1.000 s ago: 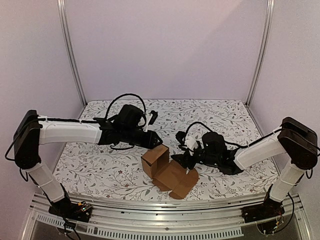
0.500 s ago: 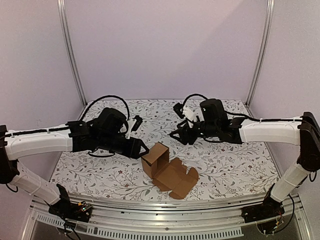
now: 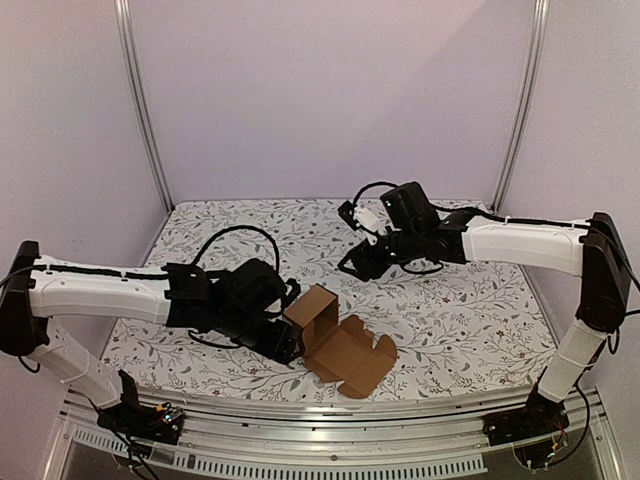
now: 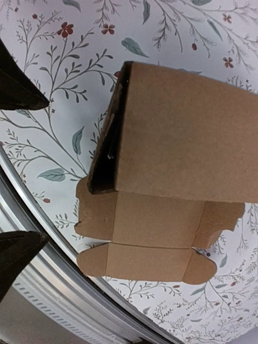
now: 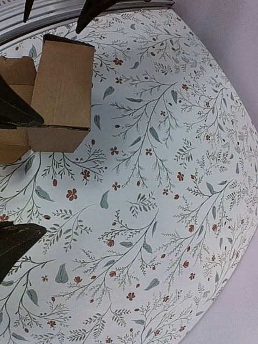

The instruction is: Fold the paper box

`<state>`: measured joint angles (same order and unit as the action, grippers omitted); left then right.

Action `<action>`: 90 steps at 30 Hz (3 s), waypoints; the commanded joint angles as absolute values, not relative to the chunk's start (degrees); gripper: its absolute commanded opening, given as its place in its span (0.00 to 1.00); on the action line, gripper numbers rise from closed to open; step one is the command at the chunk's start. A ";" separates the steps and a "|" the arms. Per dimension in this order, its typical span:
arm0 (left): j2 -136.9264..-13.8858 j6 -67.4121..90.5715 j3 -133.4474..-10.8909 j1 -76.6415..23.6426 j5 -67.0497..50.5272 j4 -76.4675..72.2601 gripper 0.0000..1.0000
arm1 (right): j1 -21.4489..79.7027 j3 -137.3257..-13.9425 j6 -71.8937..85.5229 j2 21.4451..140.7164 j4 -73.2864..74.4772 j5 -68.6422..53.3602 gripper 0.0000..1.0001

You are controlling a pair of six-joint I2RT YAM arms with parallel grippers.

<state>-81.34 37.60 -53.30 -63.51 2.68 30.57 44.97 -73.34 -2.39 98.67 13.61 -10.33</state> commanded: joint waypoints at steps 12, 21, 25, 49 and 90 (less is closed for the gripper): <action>-101.41 44.28 -66.89 -66.92 23.06 34.75 0.77 | 44.74 -66.05 2.49 93.38 15.21 -5.99 0.59; -105.43 40.26 -71.16 -66.88 34.67 36.71 0.65 | 44.76 -65.49 3.54 92.76 14.88 -5.71 0.59; -105.95 34.26 -71.42 -66.88 37.78 33.73 0.56 | 44.74 -65.48 4.12 92.80 14.59 -5.79 0.59; -110.70 6.55 -67.70 -55.71 21.34 -0.59 0.55 | 44.74 -59.18 6.14 84.27 16.36 -0.55 0.58; -118.50 11.17 -49.47 -51.15 10.79 -53.91 0.66 | 44.20 -62.16 4.64 80.03 20.64 0.76 0.63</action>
<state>-116.79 11.99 -47.11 -51.86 9.80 -51.16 44.56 -62.70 4.49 81.80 19.59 0.82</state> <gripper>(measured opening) 0.684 0.627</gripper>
